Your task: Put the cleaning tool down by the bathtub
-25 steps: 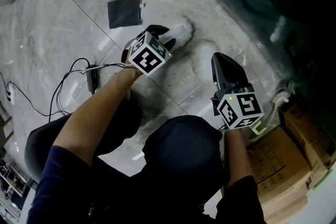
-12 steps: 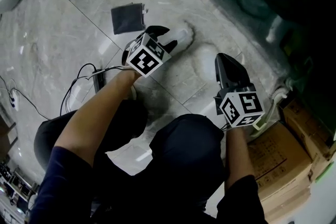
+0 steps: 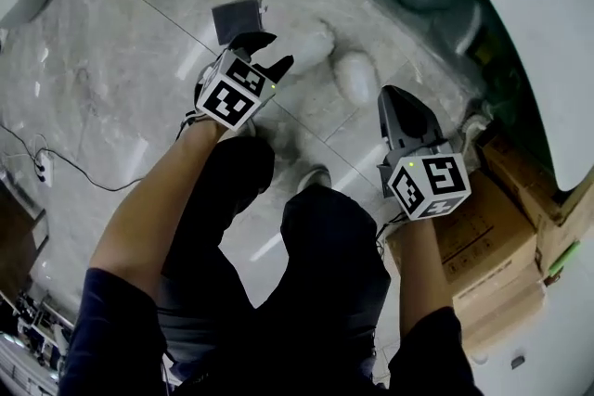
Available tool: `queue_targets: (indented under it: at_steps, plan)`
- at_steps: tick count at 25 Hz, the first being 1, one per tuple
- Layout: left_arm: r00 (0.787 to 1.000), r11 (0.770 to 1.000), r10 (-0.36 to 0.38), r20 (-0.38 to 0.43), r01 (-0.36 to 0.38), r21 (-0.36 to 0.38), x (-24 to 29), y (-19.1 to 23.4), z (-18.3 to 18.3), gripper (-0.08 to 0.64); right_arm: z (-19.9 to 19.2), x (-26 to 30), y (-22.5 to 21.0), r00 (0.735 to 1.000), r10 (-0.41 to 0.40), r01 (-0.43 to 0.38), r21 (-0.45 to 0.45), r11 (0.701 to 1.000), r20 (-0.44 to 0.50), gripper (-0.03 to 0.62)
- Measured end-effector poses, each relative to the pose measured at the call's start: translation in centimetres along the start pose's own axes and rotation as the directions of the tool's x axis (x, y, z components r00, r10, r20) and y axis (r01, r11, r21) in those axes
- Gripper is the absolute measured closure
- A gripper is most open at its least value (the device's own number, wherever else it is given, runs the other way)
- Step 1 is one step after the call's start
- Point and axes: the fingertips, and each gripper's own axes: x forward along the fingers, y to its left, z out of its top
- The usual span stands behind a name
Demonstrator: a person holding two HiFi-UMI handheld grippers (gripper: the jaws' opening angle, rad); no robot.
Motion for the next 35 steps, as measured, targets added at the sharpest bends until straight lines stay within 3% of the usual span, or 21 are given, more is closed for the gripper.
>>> queue_targets:
  at_steps: [9, 16, 21, 27, 35]
  plan:
    - [0.997, 1.000, 0.013, 0.081, -0.014, 0.011, -14.4, -5.3, 8.9, 0.354, 9.1, -10.5, 5.4, 1.000, 0.002, -0.001, -0.007, 1.000, 0.019, 0.588]
    - [0.982, 0.998, 0.025, 0.189, -0.034, 0.046, -25.4, -10.0, 16.7, 0.354, 15.5, -18.6, 8.5, 0.998, -0.014, 0.017, -0.060, 0.998, 0.063, 0.588]
    - [0.964, 0.997, 0.047, 0.260, -0.063, 0.053, -33.2, -13.3, 21.2, 0.354, 19.5, -24.0, 10.6, 0.995, 0.000, 0.003, -0.031, 1.000, 0.100, 0.588]
    - [0.940, 0.996, 0.078, 0.333, -0.086, 0.010, -41.1, -16.7, 25.9, 0.356, 26.0, -29.6, 13.8, 0.982, 0.029, -0.024, -0.028, 0.999, 0.188, 0.588]
    - [0.894, 0.992, 0.106, 0.436, -0.128, 0.021, -49.4, -20.1, 31.8, 0.356, 33.1, -36.8, 16.3, 0.958, 0.044, -0.028, -0.063, 0.998, 0.284, 0.588]
